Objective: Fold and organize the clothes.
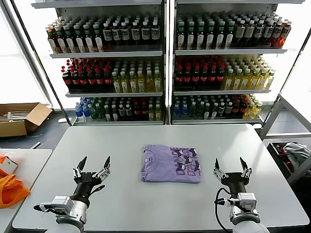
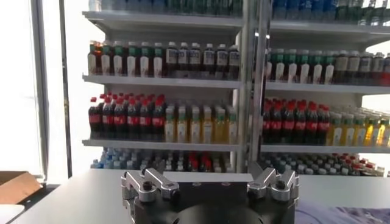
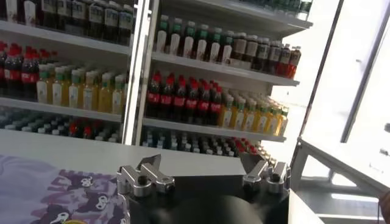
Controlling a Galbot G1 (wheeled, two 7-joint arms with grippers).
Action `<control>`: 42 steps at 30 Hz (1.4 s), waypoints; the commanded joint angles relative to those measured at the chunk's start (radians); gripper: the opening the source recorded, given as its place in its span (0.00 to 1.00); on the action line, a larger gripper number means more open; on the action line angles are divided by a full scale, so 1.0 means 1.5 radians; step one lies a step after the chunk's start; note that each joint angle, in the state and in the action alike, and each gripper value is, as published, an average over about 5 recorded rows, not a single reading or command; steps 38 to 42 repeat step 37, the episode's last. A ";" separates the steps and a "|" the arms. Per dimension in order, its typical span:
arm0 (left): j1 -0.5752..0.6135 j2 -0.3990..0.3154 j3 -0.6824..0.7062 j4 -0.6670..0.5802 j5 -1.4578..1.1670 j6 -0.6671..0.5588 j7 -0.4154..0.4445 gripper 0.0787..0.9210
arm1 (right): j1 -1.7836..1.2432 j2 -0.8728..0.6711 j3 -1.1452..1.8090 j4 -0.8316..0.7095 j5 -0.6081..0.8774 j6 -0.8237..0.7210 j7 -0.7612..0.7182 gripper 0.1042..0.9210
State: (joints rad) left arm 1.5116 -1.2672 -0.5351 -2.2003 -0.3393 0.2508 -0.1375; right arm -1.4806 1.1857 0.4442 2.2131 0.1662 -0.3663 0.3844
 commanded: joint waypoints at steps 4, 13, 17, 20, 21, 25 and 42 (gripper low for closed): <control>-0.019 -0.004 0.008 0.013 0.040 -0.027 0.005 0.88 | -0.032 0.013 0.059 0.037 -0.039 0.016 -0.024 0.88; -0.024 -0.001 -0.001 0.005 0.096 -0.023 0.037 0.88 | -0.034 0.021 0.042 0.029 -0.040 0.010 -0.028 0.88; -0.022 0.003 -0.005 0.009 0.070 -0.017 0.040 0.88 | -0.034 0.026 0.033 0.026 -0.041 0.008 -0.030 0.88; -0.019 0.003 -0.005 0.009 0.061 -0.015 0.041 0.88 | -0.034 0.030 0.031 0.023 -0.041 0.007 -0.031 0.88; -0.019 0.002 -0.005 0.008 0.059 -0.014 0.041 0.88 | -0.035 0.031 0.030 0.023 -0.041 0.007 -0.031 0.88; -0.020 0.003 -0.004 0.007 0.050 -0.014 0.041 0.88 | -0.036 0.034 0.030 0.024 -0.041 0.008 -0.032 0.88; -0.020 0.002 -0.003 0.009 0.024 -0.016 0.040 0.88 | -0.040 0.042 0.028 0.021 -0.050 0.011 -0.038 0.88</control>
